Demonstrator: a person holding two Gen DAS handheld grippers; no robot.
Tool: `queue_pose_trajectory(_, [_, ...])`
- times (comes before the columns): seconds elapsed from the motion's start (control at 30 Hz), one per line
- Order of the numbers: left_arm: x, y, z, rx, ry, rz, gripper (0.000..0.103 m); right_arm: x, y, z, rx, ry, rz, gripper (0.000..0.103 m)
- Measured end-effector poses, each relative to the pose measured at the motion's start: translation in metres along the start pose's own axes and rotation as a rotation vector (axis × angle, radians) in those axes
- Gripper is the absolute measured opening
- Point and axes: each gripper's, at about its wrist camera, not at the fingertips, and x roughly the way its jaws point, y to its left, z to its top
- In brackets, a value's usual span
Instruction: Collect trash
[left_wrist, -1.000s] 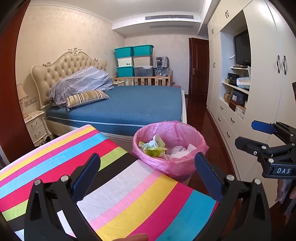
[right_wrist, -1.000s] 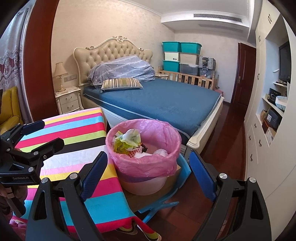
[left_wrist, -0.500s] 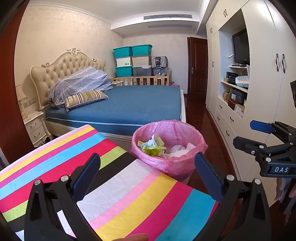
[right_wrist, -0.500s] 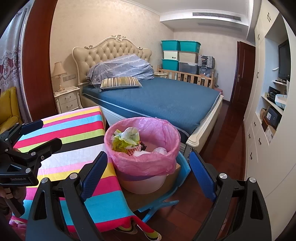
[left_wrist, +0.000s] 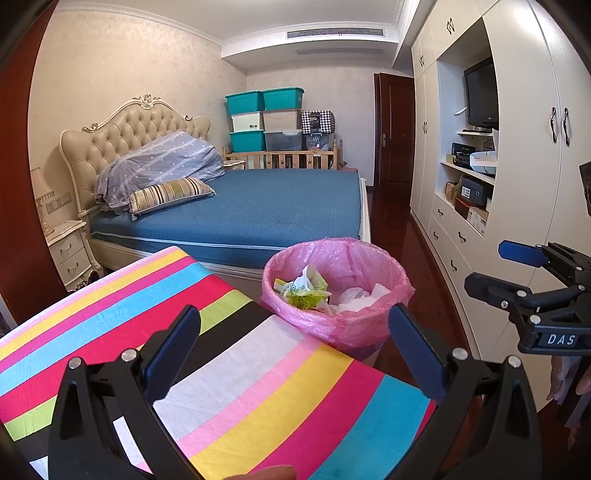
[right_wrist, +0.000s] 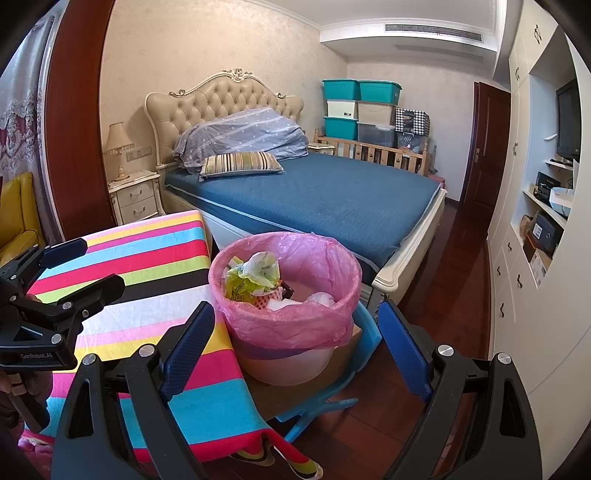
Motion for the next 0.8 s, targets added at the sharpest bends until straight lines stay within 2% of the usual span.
queue_pose_trajectory(0.8, [0.0023, -0.0009, -0.0043, 0.005, 0.005, -0.004, 0.098, -0.0001, -0.0008, -0.0006, 0.002, 0.001, 0.001, 0.085])
